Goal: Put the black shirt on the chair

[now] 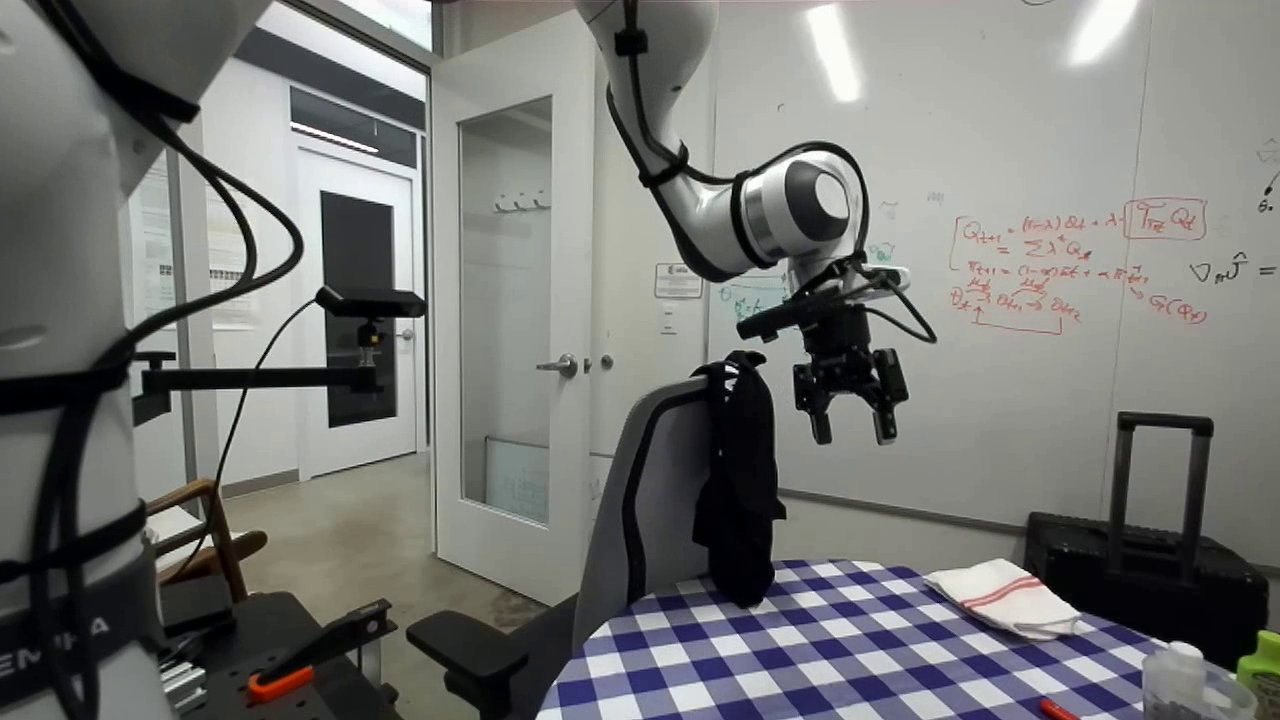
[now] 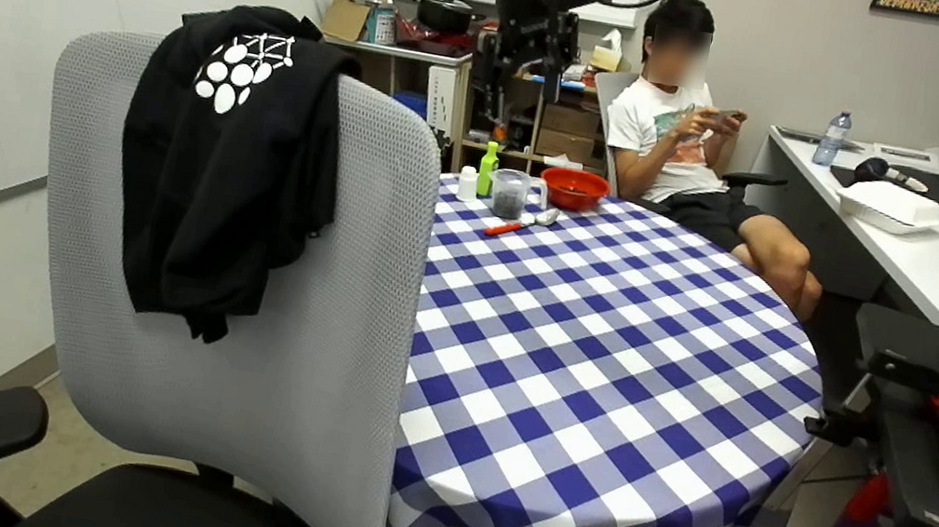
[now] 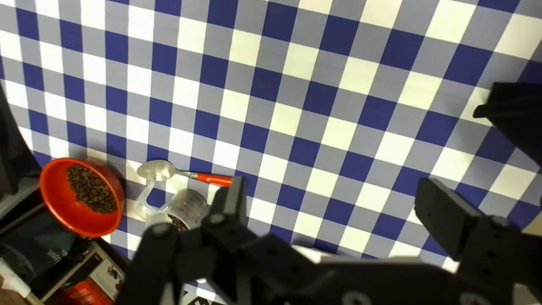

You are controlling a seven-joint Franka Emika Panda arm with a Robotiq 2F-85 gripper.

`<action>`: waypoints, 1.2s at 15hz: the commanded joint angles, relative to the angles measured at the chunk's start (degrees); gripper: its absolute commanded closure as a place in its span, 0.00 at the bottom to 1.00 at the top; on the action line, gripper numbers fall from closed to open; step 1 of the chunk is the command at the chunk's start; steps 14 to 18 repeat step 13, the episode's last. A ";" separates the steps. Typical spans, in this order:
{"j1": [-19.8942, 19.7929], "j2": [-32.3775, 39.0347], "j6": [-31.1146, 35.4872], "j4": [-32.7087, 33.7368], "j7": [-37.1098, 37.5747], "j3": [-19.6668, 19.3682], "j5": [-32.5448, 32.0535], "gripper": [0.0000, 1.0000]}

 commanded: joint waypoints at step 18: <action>-12.06 -10.39 26.84 -33.65 -27.21 1.10 17.27 0.00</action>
